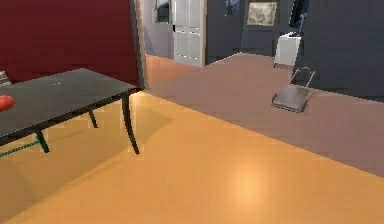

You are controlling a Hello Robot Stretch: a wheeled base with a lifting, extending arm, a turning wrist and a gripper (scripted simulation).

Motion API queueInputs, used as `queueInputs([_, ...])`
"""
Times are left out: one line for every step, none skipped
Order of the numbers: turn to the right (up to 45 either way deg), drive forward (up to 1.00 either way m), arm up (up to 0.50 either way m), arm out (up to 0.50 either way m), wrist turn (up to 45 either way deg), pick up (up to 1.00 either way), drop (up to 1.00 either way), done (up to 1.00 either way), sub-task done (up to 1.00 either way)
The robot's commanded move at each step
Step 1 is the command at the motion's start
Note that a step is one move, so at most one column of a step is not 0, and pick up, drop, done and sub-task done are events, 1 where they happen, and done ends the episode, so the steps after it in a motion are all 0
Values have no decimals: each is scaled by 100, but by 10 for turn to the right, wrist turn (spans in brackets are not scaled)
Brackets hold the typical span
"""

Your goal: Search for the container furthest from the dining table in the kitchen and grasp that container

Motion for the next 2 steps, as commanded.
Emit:
queueInputs([0, 0, 0, 0, 450, 0, 0, 0, 0])
queueInputs([0, 0, 0, 0, 240, 0, 0, 0, 0])
